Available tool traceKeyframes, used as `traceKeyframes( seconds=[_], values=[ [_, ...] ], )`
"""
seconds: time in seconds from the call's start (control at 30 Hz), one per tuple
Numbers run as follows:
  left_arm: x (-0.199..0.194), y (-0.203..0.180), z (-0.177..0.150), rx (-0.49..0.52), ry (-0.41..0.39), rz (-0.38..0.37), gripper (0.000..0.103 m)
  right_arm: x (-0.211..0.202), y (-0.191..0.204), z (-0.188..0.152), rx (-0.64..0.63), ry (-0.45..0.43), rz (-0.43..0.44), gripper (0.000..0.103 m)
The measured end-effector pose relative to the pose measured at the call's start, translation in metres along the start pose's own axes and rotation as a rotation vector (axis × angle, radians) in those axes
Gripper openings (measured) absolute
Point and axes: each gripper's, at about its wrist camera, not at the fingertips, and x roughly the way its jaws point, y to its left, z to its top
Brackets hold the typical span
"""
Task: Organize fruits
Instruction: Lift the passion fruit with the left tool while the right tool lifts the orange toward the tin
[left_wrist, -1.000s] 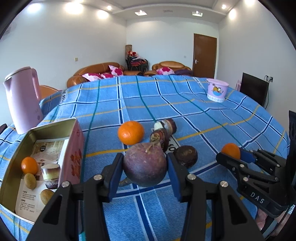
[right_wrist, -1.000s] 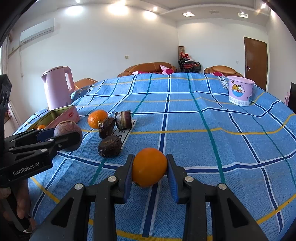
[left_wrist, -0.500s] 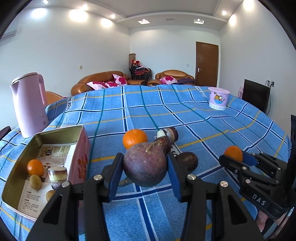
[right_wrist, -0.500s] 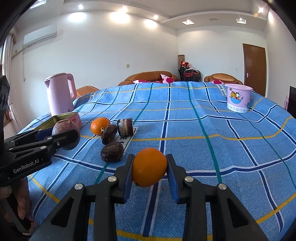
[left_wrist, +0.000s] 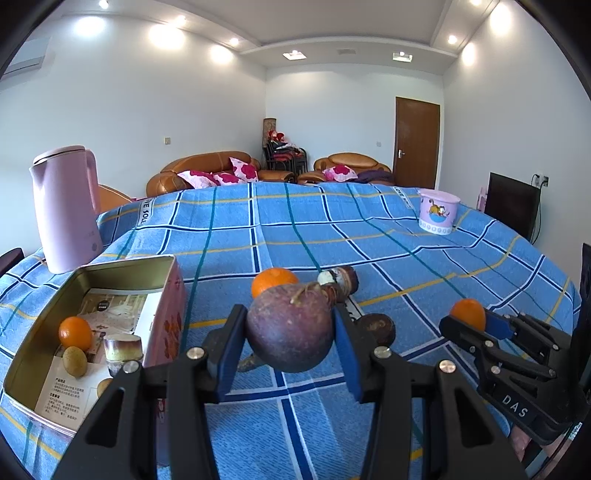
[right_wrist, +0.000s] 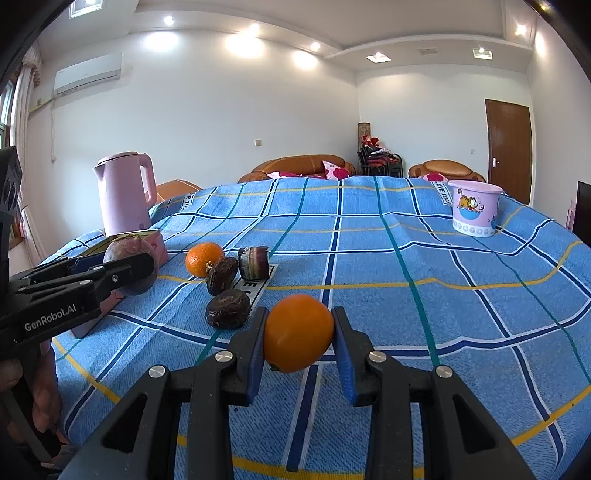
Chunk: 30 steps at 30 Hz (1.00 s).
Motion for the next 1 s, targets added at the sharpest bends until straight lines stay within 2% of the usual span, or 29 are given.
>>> traceKeyframes(
  seconds=[1.0],
  values=[
    [-0.011,0.003,-0.002,-0.014,-0.074,0.021,0.049,-0.011,-0.001,-0.004,-0.008,-0.089,0.012,0.035]
  ],
)
